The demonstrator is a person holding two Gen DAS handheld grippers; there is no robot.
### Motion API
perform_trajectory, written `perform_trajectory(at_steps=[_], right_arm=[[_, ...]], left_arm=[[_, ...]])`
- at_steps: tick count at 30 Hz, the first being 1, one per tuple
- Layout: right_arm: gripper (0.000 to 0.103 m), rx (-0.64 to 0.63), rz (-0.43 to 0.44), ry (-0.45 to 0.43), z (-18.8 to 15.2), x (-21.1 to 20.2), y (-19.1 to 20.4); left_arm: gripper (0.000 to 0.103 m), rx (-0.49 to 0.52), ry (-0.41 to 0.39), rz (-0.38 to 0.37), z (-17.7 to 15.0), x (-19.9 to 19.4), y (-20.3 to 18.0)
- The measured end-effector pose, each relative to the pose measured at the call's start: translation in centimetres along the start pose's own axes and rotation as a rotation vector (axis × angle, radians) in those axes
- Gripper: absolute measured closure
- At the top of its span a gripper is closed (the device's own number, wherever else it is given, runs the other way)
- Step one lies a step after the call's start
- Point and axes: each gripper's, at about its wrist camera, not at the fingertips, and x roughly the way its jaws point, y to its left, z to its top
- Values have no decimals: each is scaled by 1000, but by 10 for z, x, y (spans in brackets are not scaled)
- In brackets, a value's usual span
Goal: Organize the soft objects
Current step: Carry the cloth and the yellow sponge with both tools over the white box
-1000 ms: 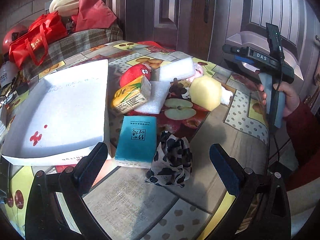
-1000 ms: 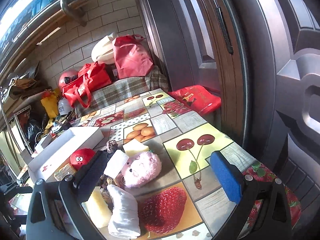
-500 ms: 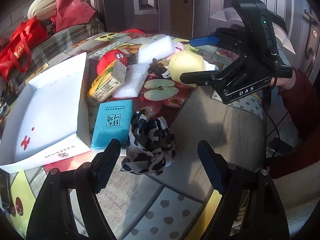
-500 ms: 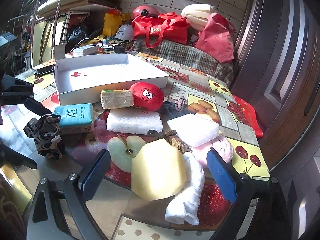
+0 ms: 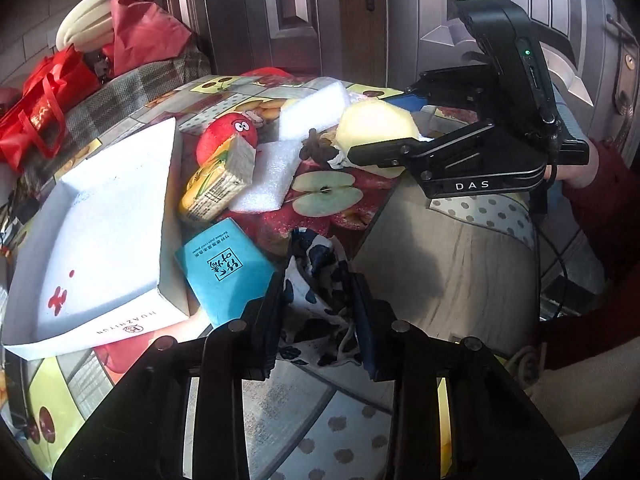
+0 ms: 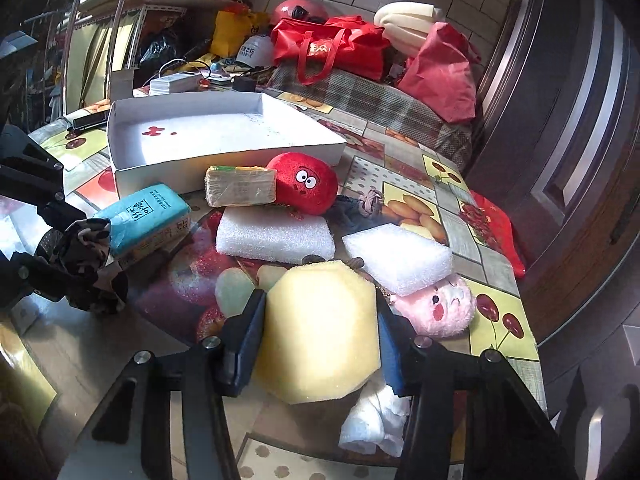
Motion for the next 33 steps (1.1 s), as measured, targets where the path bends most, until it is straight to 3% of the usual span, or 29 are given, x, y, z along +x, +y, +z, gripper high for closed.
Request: perform_trajectory(at_steps=[3, 6, 8, 10, 13, 17, 33], right_arm=[[53, 65, 19, -101, 11, -18, -7], [52, 146, 13, -212, 19, -30, -12], [52, 213, -1, -261, 19, -30, -15], [52, 280, 1, -286, 16, -28, -19], [52, 362, -7, -310, 12, -28, -28], [52, 425, -27, -329, 10, -28, -35], [52, 391, 13, -355, 26, -17, -17]], left_arm=[[71, -23, -78, 29, 0, -13, 6], [71, -92, -212, 105, -2, -33, 21], [71, -189, -329, 200, -8, -49, 41], [71, -315, -397, 245, -16, -60, 69], [71, -476, -415, 353, -31, -70, 106], [71, -540, -422, 449, -40, -75, 124], [71, -490, -398, 519, -31, -59, 135]])
